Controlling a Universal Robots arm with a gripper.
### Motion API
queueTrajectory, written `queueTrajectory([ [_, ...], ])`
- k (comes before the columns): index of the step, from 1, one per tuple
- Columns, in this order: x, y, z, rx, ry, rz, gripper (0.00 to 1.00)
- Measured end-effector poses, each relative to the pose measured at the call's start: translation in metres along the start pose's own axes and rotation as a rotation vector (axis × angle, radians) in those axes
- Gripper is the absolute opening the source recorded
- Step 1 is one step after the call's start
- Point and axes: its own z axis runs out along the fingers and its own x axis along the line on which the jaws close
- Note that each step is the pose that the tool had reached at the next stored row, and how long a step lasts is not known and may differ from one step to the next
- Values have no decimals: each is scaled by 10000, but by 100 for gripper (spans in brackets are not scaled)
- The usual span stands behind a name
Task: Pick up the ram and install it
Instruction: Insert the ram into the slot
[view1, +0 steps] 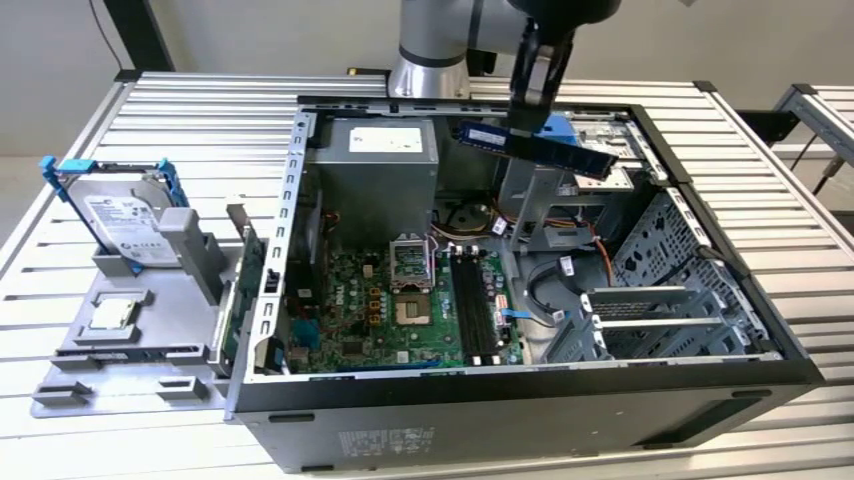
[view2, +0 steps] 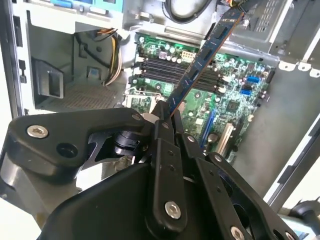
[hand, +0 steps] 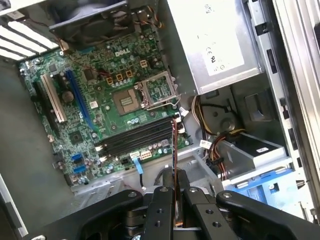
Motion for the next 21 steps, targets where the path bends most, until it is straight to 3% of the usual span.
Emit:
queueTrajectory([
  [21, 1, 0, 16, 187, 43, 3511, 0],
])
